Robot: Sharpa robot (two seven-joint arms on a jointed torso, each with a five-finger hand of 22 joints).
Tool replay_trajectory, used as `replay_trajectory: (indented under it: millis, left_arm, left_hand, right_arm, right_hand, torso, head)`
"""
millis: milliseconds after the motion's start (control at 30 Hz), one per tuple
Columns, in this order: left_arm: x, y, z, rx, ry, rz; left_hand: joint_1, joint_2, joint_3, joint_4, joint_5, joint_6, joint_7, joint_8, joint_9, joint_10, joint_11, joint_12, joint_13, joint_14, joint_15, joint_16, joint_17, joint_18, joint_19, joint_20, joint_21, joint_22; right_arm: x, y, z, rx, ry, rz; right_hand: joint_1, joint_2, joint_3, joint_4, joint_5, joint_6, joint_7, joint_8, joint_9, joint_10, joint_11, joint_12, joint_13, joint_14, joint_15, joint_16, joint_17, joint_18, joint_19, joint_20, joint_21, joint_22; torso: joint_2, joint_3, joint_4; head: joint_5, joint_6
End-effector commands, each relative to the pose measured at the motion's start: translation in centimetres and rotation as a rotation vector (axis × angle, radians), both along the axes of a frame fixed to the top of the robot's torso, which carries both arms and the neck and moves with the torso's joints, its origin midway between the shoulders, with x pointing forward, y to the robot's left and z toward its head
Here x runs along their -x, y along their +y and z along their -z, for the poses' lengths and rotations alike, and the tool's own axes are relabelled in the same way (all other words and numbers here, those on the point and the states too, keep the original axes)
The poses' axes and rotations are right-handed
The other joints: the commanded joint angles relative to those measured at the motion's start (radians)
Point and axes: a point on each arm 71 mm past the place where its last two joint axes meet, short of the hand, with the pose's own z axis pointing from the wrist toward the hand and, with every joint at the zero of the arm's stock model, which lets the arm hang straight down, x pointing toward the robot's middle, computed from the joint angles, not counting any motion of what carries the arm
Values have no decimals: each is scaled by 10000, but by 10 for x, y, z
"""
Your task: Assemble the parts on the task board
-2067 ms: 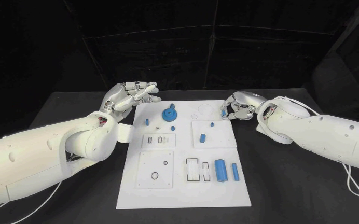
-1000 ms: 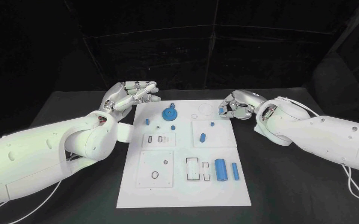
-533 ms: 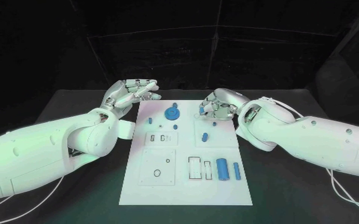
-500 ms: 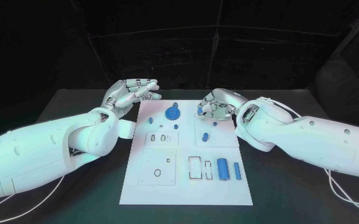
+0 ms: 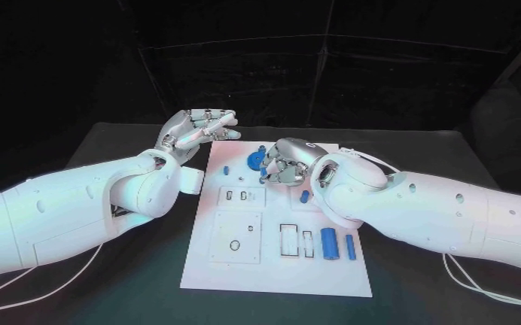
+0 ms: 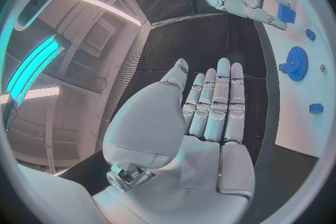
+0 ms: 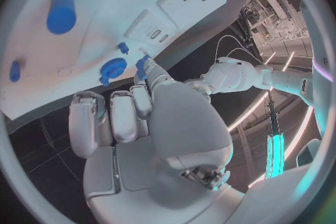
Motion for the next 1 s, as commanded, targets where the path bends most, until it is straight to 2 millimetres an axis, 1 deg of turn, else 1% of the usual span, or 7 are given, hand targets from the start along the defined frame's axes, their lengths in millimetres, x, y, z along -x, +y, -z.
replay_trajectory:
  millis: [33, 133, 233, 400, 567, 767, 1000]
  left_arm:
    - [0, 0, -3, 108, -185, 113]
    - [0, 1, -3, 101, -198, 87]
    - [0, 1, -3, 99, -199, 83]
    - [-1, 1, -3, 95, -186, 88]
    - [-1, 1, -3, 94, -173, 103]
    - [-1, 1, -3, 88, -159, 104]
    - [-1, 0, -3, 90, -152, 120]
  left_hand:
    - [26, 117, 4, -68, 17, 48, 2, -56, -9, 51, 31, -44, -10, -35, -5, -38, 11, 146, -33, 32, -53, -17]
    - [31, 118, 7, -73, 17, 50, -1, -58, -9, 54, 29, -47, -10, -36, -5, -43, 11, 146, -34, 32, -54, -19]
    - [31, 118, 7, -73, 17, 50, -1, -58, -9, 54, 29, -47, -10, -36, -5, -43, 11, 146, -34, 32, -54, -19]
    - [31, 118, 8, -75, 17, 52, -1, -58, -9, 57, 29, -49, -9, -36, -5, -47, 12, 146, -35, 32, -55, -20]
    - [31, 118, 8, -75, 17, 52, -1, -58, -9, 57, 29, -49, -9, -36, -5, -47, 12, 146, -35, 32, -55, -20]
    - [30, 117, 8, -76, 16, 54, -2, -59, -8, 60, 29, -52, -9, -36, -4, -51, 12, 146, -36, 32, -57, -22]
    - [30, 117, 8, -76, 16, 54, -2, -59, -8, 60, 29, -52, -9, -36, -4, -51, 12, 146, -36, 32, -57, -22]
  right_arm:
    - [2, 6, 8, 752, 67, 145]
    - [6, 14, 14, 916, 72, -24]
    - [9, 22, 17, 1003, -73, -219]
    - [12, 32, 18, 998, -381, -471]
    - [15, 39, 17, 938, -657, -668]
    - [17, 41, 17, 993, -741, -786]
    - [15, 43, 22, 1275, -330, -843]
  right_hand:
    - [-55, -89, 110, 25, 31, 90, -14, 16, 11, 223, -213, 20, 4, 236, -51, 6, 16, -89, 32, -37, 65, 1063]
    - [-87, -125, 118, 26, 26, 91, -11, 8, 10, 228, -210, 26, 12, 237, -49, 8, 19, -89, 29, -36, 63, 1059]
    - [-110, -149, 125, 27, 22, 93, -9, 4, 9, 226, -208, 21, 9, 239, -47, 11, 25, -89, 30, -35, 64, 1062]
    - [-129, -168, 131, 27, 19, 95, -8, 0, 9, 230, -207, 25, 14, 241, -46, 16, 36, -88, 28, -35, 62, 1058]
    - [-149, -187, 137, 29, 19, 97, -7, -4, 9, 236, -205, 33, 24, 240, -45, 14, 31, -88, 28, -34, 62, 1058]
    - [-149, -187, 137, 29, 19, 97, -7, -4, 9, 236, -205, 33, 24, 240, -45, 14, 31, -88, 28, -34, 62, 1058]
    - [-252, -262, 163, 52, -1, 101, 0, -27, 6, 228, -200, 15, 10, 244, -41, 22, 45, -89, 32, -30, 63, 1064]
  torso:
    - [12, -3, -7]
    - [4, 23, -39]
    - [7, 33, -35]
    - [-1, 21, -28]
    - [2, 24, -29]
    - [-2, 22, -51]
    - [-1, 18, -32]
  head:
    - [107, -50]
    - [175, -83]
    - [218, -96]
    - [221, -118]
    - [285, -140]
    - [319, -164]
    - [307, -192]
